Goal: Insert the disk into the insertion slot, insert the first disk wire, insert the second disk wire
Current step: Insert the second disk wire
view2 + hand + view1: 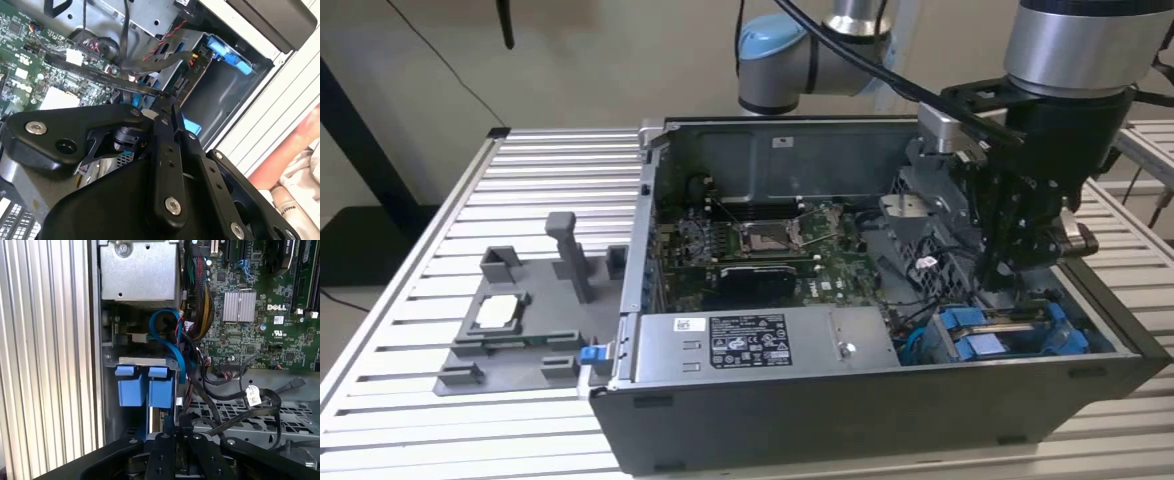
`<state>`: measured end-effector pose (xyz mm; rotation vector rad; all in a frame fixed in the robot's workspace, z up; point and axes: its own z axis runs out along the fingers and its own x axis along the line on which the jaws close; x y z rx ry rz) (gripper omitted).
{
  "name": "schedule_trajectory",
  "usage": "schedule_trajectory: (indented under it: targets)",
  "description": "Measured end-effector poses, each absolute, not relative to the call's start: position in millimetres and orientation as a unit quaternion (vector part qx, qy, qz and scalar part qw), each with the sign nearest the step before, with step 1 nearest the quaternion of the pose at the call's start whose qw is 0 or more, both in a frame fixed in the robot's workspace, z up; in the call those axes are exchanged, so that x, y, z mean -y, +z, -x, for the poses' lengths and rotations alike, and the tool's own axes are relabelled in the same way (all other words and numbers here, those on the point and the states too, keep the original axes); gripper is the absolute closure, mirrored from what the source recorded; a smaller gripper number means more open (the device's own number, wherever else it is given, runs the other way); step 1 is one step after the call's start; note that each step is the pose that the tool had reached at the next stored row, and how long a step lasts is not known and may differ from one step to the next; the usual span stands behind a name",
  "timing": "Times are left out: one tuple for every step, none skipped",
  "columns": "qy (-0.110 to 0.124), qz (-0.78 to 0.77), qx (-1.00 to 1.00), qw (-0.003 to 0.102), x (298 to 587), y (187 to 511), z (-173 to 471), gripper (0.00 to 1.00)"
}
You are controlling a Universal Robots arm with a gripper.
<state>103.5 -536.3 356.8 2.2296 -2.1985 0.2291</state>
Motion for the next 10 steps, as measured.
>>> schedule_trajectory:
  targets:
    - [0.071,-0.710,0.700,0.002,538,356,-105,0.84]
    - [0.069,-0.710,0.700,0.003,540,355,-107,0.84]
    - [0.068,-0.711,0.700,0.003,541,354,-108,0.84]
    - [0.066,-0.711,0.700,0.003,543,354,-110,0.84]
    - [0.065,-0.711,0.701,0.002,544,353,-111,0.84]
    - [0.063,-0.711,0.701,0.002,546,352,-113,0.84]
    - [0.062,-0.711,0.701,0.003,547,351,-114,0.84]
    - [0.060,-0.711,0.701,0.003,549,350,-115,0.84]
    - [0.058,-0.711,0.701,0.004,551,349,-116,0.84]
    - [0.056,-0.711,0.701,0.004,552,349,-117,0.84]
